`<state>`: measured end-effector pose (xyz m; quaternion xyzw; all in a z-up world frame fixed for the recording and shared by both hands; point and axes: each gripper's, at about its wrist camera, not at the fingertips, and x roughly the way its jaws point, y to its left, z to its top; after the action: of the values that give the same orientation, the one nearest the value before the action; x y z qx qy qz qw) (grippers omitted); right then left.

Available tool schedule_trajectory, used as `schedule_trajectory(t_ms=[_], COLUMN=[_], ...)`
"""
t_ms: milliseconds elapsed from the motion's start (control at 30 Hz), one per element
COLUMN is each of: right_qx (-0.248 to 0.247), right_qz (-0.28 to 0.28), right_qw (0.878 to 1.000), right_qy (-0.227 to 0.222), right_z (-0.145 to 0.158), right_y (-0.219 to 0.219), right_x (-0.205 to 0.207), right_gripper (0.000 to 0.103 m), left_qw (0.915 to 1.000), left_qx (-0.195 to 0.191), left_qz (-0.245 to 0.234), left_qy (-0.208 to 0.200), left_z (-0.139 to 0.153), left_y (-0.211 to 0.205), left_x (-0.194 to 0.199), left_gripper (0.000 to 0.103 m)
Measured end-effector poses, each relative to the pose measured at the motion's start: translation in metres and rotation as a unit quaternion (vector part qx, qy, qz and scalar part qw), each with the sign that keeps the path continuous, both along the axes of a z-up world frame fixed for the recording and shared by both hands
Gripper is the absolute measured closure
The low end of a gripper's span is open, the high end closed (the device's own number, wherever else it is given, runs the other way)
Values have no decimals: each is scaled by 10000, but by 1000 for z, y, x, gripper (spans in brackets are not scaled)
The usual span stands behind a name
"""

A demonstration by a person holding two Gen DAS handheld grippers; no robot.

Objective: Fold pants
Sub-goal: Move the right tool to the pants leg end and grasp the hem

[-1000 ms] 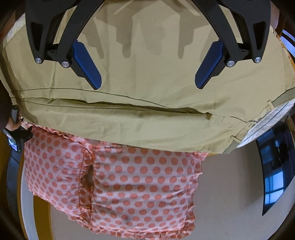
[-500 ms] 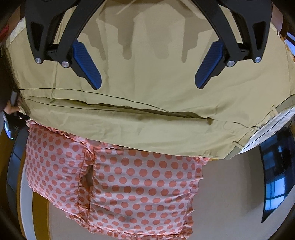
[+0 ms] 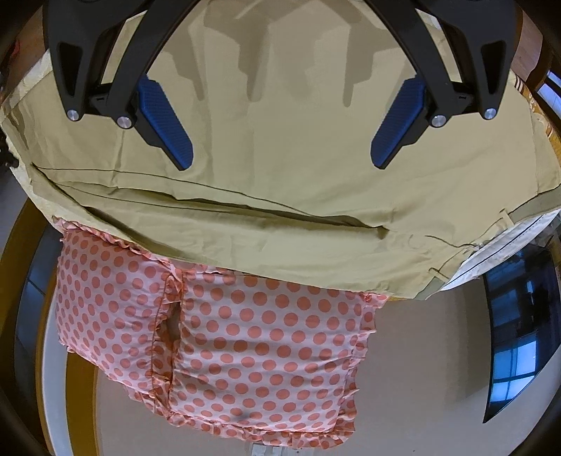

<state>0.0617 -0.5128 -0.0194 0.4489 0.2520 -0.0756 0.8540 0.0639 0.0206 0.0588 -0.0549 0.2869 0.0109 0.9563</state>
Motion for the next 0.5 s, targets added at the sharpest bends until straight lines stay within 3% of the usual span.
schedule_trajectory(t_ms=[33, 100, 133, 167, 333, 500], right_qx=[160, 577, 709, 728, 1020, 1513], right_qz=[-20, 28, 68, 61, 598, 1022], right_qw=[9998, 9982, 9974, 9973, 9924, 9831], right_qy=[73, 168, 105, 117, -328, -158], right_z=[-3, -10, -13, -13, 0, -7], right_y=[-3, -6, -6, -6, 16, 37], right_x=[-4, -2, 1, 6, 38, 87], right_gripper=[98, 84, 68, 60, 60, 60], left_qw=[10000, 9999, 9999, 9999, 10000, 10000], left_qx=[-7, -52, -59, -67, -8, 29], left_qz=[-23, -95, -103, -104, -70, -34], left_qy=[4, -7, -17, -34, -28, 55], left_z=[1, 2, 3, 3, 4, 0], left_y=[-1, -3, -3, -4, -4, -3], left_x=[0, -1, -2, -4, -6, -3], left_gripper=[2, 2, 2, 2, 2, 2])
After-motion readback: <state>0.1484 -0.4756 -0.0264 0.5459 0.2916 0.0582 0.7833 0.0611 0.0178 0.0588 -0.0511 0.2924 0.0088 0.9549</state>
